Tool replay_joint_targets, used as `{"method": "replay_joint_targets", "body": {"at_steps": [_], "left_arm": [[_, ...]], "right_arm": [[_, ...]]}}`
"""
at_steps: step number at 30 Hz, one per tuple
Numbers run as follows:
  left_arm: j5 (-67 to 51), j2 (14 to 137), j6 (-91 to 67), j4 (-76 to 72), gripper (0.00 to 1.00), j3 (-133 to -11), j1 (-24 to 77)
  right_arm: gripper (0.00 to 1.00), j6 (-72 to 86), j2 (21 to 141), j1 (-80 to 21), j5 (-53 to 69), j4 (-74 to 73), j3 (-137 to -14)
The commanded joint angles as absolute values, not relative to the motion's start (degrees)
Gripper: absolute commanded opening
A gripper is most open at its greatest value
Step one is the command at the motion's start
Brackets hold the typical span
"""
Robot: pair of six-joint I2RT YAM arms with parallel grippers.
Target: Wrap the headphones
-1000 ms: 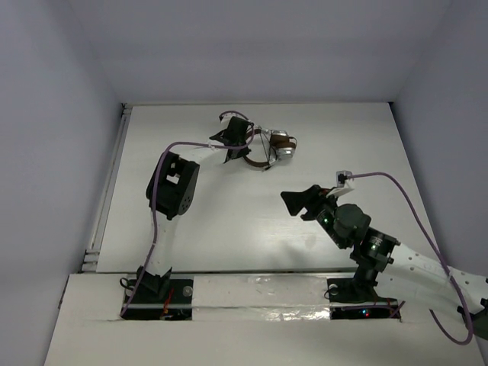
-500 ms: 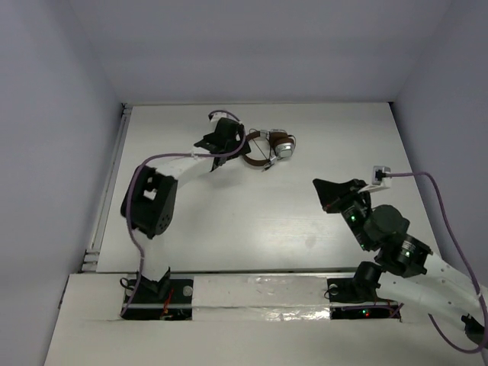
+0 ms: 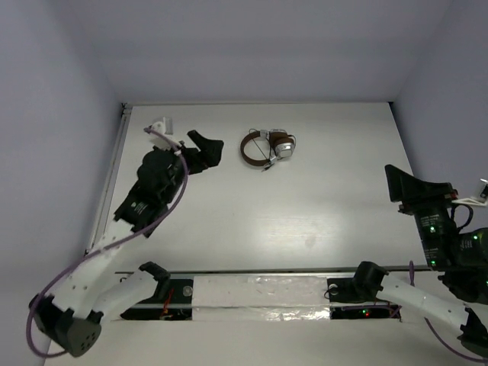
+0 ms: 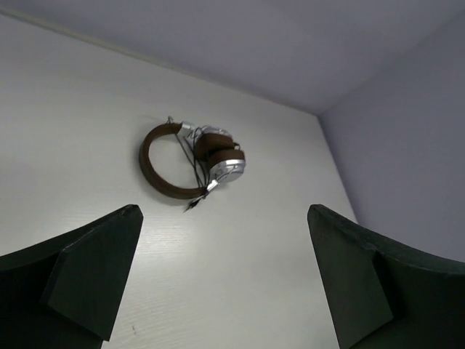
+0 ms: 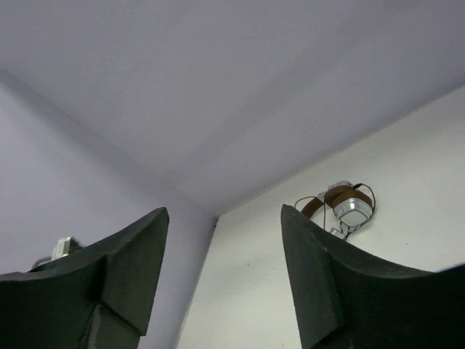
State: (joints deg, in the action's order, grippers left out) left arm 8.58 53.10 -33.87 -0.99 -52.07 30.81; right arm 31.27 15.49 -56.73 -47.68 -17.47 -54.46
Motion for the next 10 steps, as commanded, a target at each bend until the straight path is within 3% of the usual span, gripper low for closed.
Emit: {"method": "replay_joint_targets", "body": {"at_steps": [1, 3, 5, 7, 10], "left_arm": [[8.26, 45.02, -31.38, 2.63, 0.99, -51.59, 30.94], [8.44, 40.27, -30.5, 4.21, 0.99, -50.81, 30.94], [8.09, 37.11, -29.63, 4.92, 0.99, -50.01, 30.94], [8.43, 36.04, -29.36, 5.53, 0.99, -49.04, 30.94], [9.4, 35.95, -29.88, 7.56, 0.99, -48.69, 30.94]], "right_arm": [[0.71, 29.88, 14.68, -57.3, -51.85, -23.73, -56.6], [0.79, 30.32, 14.5, -57.3, -51.68, -23.99, -55.73], [0.8, 31.11, 14.94, -57.3, -51.33, -24.34, -54.85], [0.9, 31.73, 16.08, -57.3, -50.8, -24.17, -54.41], [0.92, 31.82, 18.27, -57.3, -50.45, -24.08, -54.67]]}}
